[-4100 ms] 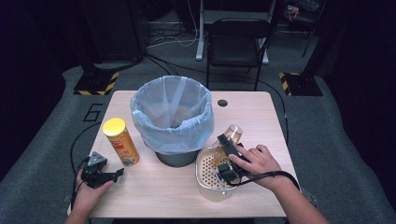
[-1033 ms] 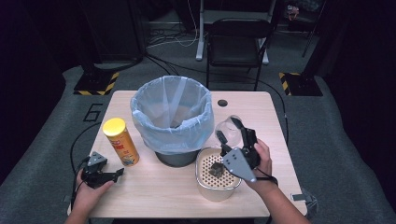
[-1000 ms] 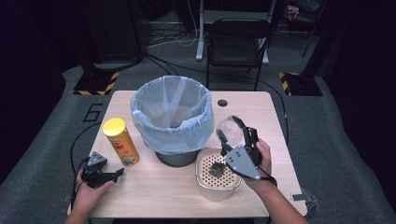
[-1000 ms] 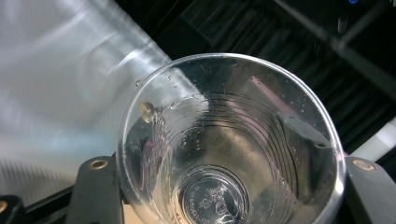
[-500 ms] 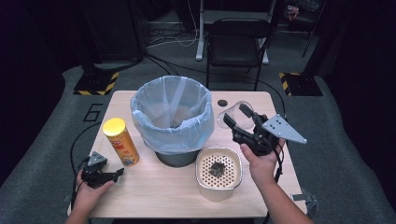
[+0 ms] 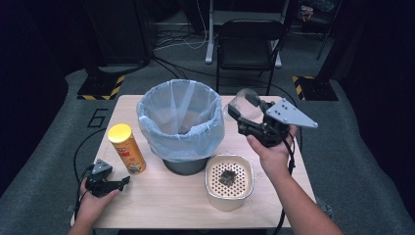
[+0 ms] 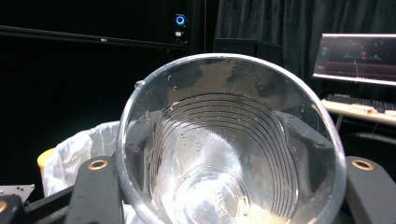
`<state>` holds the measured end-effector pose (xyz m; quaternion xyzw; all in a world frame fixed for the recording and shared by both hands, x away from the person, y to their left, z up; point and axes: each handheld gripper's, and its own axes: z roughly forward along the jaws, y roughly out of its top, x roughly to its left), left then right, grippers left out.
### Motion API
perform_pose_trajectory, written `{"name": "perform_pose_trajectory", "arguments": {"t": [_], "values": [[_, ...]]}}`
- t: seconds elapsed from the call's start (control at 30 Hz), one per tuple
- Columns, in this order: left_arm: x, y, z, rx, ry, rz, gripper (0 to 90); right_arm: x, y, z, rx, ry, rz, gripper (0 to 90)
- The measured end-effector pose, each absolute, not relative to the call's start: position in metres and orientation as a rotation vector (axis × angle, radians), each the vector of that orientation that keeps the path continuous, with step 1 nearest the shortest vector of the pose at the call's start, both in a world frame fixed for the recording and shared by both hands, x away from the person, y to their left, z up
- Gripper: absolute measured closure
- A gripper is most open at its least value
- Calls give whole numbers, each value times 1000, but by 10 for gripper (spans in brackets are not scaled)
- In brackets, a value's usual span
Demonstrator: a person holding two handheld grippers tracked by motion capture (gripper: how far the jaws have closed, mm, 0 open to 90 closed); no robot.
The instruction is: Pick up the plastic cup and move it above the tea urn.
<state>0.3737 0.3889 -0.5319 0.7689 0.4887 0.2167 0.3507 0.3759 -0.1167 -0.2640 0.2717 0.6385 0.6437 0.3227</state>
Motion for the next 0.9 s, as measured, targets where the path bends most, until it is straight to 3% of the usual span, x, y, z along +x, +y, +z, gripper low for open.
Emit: {"name": "perform_pose_trajectory", "arguments": {"t": [0.57,0.9], "values": [[374,389,-532,1992,1265,561,127,442,-32,-242,637,1896,1667,342],[373,388,-532,1972,1278,548,127,462,-1,-235,651,1955,1645,330]]}}
